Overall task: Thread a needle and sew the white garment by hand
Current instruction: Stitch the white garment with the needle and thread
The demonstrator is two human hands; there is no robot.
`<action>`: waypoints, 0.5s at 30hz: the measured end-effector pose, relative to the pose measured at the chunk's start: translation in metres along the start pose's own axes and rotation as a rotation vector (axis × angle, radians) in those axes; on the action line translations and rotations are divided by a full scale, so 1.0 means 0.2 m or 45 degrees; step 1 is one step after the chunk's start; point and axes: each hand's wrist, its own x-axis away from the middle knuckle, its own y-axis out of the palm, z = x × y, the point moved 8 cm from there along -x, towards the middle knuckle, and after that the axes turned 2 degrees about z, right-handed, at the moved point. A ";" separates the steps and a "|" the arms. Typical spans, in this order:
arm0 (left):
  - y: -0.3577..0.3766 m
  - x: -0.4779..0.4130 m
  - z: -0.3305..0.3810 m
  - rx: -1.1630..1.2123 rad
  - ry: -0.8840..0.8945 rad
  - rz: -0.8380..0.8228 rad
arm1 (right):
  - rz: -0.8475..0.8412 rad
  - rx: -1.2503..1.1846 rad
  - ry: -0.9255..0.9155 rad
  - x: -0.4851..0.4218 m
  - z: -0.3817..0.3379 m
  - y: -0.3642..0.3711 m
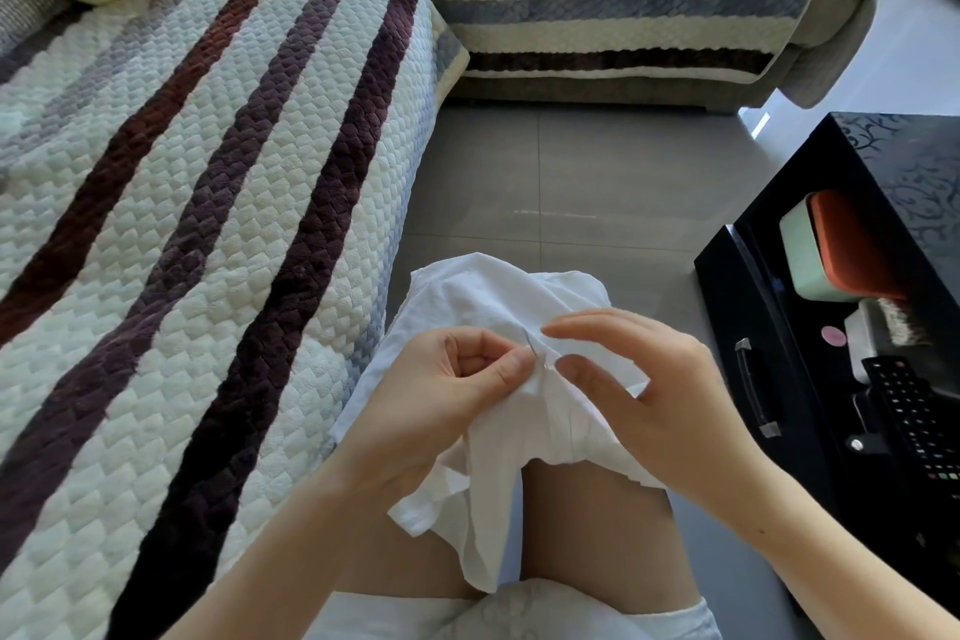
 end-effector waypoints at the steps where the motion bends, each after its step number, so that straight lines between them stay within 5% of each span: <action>1: 0.00 0.00 0.00 -0.001 -0.003 -0.014 | 0.035 0.019 -0.060 -0.01 -0.02 -0.01; 8: 0.04 -0.01 0.04 -0.016 0.043 -0.119 | 0.150 -0.024 -0.458 -0.01 -0.16 0.01; 15: -0.04 -0.05 -0.09 -0.434 0.031 0.064 | 0.042 -0.737 -0.330 -0.07 -0.32 -0.12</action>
